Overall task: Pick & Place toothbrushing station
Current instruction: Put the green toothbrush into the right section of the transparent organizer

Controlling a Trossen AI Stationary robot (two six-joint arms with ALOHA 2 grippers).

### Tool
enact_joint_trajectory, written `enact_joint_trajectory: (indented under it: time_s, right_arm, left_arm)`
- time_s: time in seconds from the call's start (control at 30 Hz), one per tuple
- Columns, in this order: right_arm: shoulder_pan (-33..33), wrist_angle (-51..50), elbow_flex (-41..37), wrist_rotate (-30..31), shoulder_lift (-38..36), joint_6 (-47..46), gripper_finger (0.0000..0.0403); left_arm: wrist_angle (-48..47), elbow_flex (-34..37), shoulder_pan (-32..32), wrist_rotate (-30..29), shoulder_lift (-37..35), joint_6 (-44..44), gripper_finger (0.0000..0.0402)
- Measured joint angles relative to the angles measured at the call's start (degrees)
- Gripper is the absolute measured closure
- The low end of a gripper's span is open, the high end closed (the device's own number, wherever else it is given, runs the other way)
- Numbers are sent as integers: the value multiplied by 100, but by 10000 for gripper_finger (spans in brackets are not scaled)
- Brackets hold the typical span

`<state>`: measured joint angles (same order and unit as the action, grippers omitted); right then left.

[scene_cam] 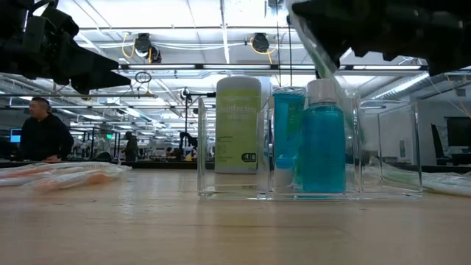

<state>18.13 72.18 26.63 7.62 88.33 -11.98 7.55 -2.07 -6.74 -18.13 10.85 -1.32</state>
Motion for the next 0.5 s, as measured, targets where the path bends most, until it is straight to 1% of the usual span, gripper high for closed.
enact_joint_trajectory:
  time_s: [0.07,0.17,0.3,0.5]
  right_arm:
    - [0,-232,0,153,0,-48,359]
    - [-2,-539,-2,158,0,-89,359]
    - [0,-678,-2,154,0,-129,358]
    - [0,-840,-2,131,0,-128,338]
  left_arm:
    - [0,0,0,0,0,0,176]
    - [0,0,2,0,0,0,176]
    - [0,0,2,0,0,0,176]
    - [-1,0,0,0,0,0,176]
